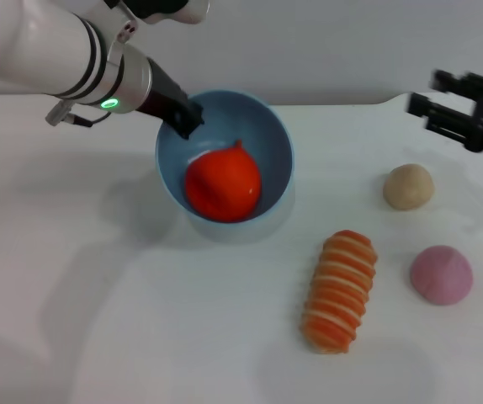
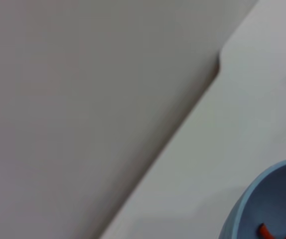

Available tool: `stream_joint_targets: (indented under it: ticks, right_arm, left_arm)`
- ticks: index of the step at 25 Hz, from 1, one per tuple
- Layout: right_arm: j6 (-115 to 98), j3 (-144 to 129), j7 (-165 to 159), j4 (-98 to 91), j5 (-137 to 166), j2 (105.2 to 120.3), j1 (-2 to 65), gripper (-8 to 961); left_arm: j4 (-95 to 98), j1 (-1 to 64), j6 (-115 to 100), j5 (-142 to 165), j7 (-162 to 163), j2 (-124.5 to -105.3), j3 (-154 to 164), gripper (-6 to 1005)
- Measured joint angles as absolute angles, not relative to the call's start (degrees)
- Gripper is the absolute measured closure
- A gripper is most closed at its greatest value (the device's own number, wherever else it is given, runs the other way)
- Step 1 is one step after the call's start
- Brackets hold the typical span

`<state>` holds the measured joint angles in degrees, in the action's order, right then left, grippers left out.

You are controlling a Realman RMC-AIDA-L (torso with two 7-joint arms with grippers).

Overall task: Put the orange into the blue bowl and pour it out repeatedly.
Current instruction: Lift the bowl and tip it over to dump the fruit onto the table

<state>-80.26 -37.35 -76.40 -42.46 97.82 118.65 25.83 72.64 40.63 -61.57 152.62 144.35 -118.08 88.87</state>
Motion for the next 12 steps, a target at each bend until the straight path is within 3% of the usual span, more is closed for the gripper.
stream_joint_targets:
  ticks: [7,12]
  right_arm:
    - [-76.84,-36.69,-45.53,-20.67,73.36,118.84,21.81,374]
    - [-76.36,-36.64,-41.31,-17.67,70.27,118.69,19.60,374]
  left_arm:
    - [74.59,38.23,-50.72,159.64,144.65,-118.27,98.01,999]
    - [78.70,33.55,-38.42,165.54,144.07,-118.37,107.34,999]
